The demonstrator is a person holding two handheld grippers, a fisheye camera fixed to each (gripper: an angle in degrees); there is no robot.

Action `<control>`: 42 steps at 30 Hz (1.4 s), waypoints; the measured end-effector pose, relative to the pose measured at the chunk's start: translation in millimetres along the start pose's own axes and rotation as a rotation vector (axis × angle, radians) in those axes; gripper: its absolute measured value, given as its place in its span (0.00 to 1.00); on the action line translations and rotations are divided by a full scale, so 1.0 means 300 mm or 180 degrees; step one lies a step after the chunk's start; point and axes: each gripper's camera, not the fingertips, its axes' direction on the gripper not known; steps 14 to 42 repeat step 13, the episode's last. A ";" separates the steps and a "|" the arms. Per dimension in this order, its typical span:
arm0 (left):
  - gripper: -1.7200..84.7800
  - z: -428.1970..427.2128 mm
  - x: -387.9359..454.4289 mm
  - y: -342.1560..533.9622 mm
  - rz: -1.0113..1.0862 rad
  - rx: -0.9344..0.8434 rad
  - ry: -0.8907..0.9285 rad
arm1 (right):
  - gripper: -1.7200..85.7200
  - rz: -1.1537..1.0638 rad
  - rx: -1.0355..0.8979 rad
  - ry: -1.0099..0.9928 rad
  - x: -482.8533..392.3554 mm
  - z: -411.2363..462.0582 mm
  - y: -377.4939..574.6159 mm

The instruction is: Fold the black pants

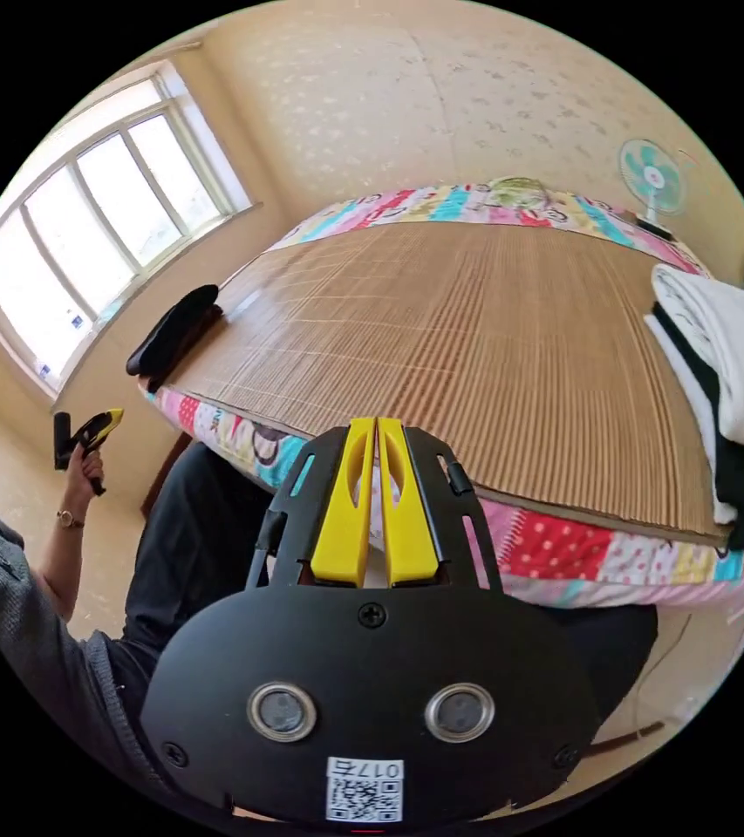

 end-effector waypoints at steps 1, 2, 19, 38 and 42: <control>0.01 0.038 0.025 0.012 0.0047 -0.0041 0.0068 | 0.03 0.0207 0.0085 0.0222 0.056 -0.065 0.010; 0.01 0.118 0.077 0.028 0.0141 -0.0147 0.0198 | 0.04 0.0450 0.0226 0.0420 0.119 -0.139 0.017; 0.02 0.627 0.506 0.129 0.0936 -0.1004 0.0979 | 0.14 0.2368 0.1373 0.0945 0.817 -0.563 0.040; 0.02 0.627 0.506 0.129 0.0936 -0.1004 0.0979 | 0.14 0.2368 0.1373 0.0945 0.817 -0.563 0.040; 0.02 0.627 0.506 0.129 0.0936 -0.1004 0.0979 | 0.14 0.2368 0.1373 0.0945 0.817 -0.563 0.040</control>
